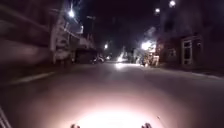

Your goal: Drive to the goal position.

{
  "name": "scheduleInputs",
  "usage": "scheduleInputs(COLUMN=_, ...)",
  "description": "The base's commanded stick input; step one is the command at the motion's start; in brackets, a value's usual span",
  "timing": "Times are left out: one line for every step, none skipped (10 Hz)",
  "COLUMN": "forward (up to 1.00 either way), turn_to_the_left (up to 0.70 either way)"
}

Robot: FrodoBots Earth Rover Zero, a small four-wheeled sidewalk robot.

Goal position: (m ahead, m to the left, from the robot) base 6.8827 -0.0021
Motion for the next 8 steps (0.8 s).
scheduleInputs(forward=0.70, turn_to_the_left=0.00)
scheduleInputs(forward=0.70, turn_to_the_left=0.00)
scheduleInputs(forward=0.70, turn_to_the_left=0.00)
scheduleInputs(forward=0.70, turn_to_the_left=0.00)
scheduleInputs(forward=0.70, turn_to_the_left=0.00)
scheduleInputs(forward=0.70, turn_to_the_left=0.00)
scheduleInputs(forward=0.70, turn_to_the_left=0.00)
scheduleInputs(forward=0.70, turn_to_the_left=0.00)
